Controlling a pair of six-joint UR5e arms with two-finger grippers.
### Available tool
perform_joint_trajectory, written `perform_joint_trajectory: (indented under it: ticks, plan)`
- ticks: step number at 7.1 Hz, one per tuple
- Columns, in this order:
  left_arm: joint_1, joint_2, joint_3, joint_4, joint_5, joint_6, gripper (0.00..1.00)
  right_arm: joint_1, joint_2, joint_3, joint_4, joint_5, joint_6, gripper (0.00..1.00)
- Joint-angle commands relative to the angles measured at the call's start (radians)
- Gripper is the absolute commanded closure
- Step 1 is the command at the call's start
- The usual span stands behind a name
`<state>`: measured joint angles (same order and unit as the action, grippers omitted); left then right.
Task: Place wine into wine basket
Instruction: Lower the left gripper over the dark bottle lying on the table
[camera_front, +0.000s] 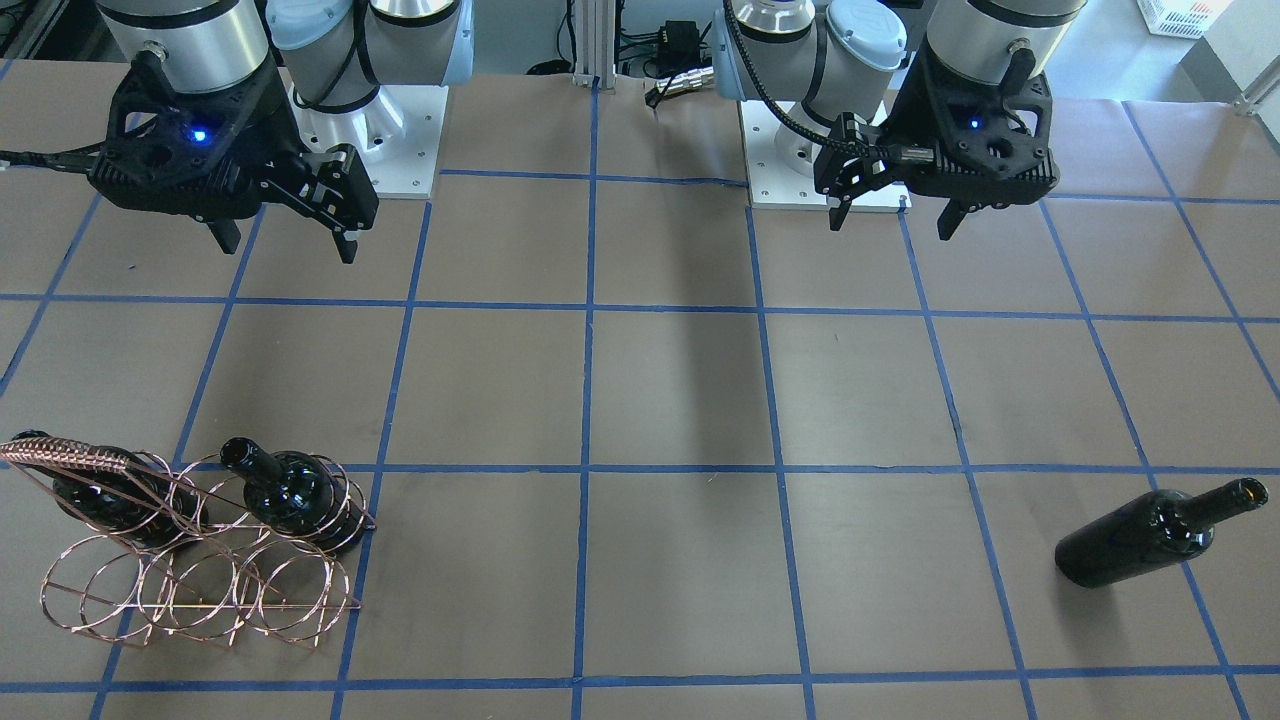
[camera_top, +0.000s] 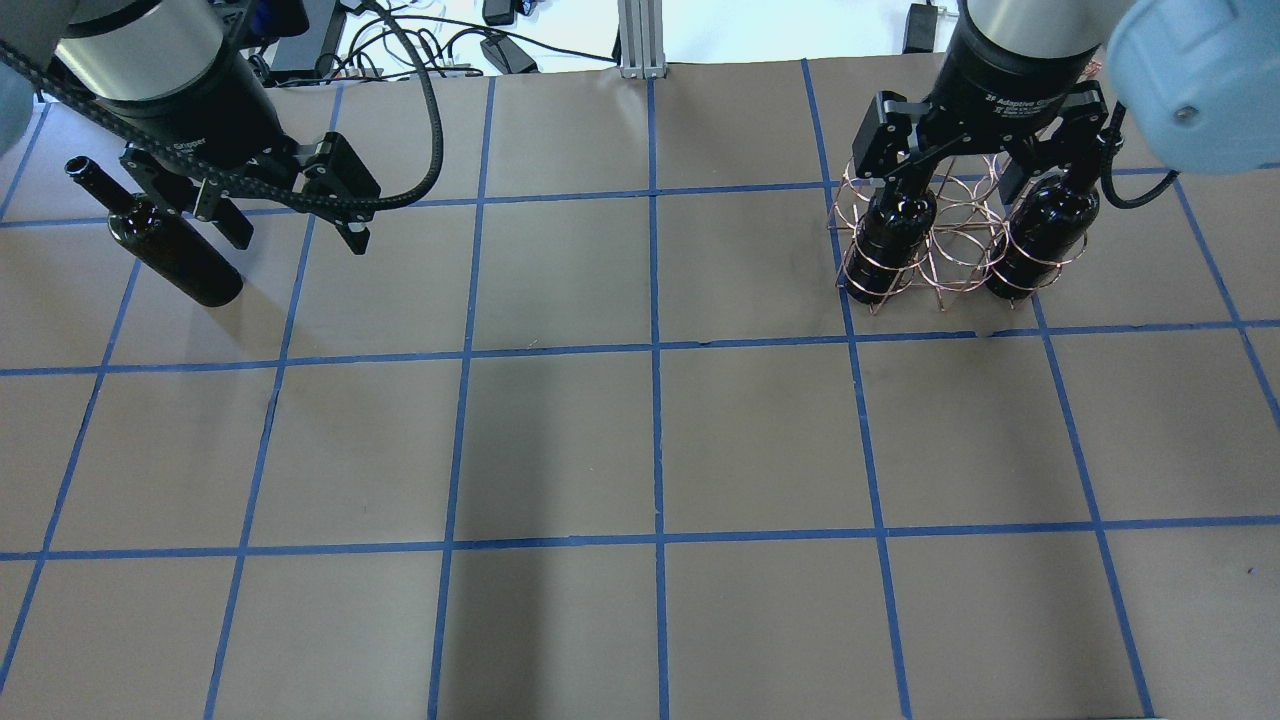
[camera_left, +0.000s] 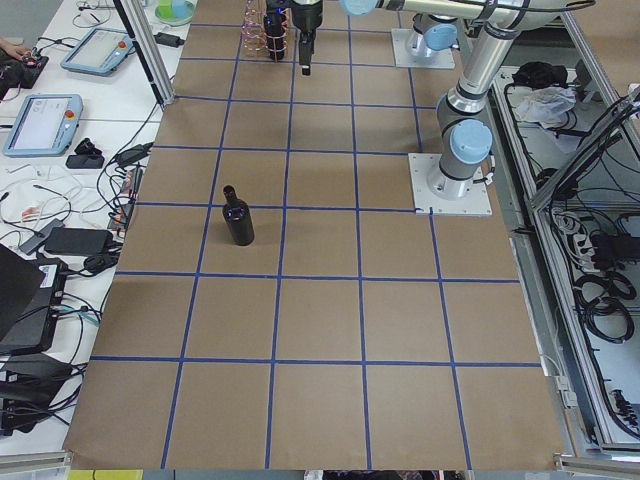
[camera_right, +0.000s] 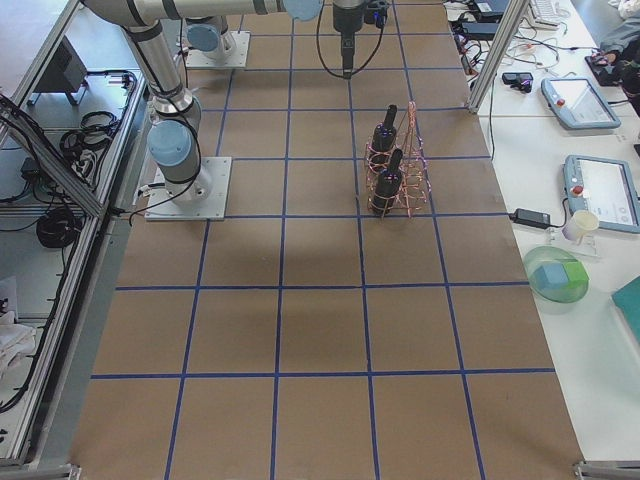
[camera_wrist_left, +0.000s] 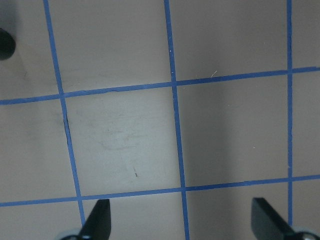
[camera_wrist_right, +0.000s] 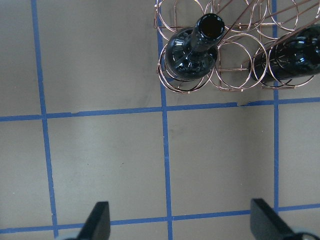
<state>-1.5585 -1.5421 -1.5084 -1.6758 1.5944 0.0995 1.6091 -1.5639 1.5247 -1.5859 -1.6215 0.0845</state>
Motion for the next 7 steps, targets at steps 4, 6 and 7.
perform_joint_trajectory:
  ticks: [4,6,7]
  plan:
    - [0.003,0.002,-0.004,-0.001,0.005,0.012,0.0,0.0,0.001,0.002,0.0,0.0,-0.003,0.0]
    - [0.003,0.004,-0.007,-0.01,0.002,0.011,0.0,0.0,0.001,0.002,0.001,0.0,-0.003,0.0]
    - [0.003,0.002,-0.01,-0.007,-0.004,0.012,0.0,0.0,0.001,0.002,0.0,0.0,-0.005,0.0]
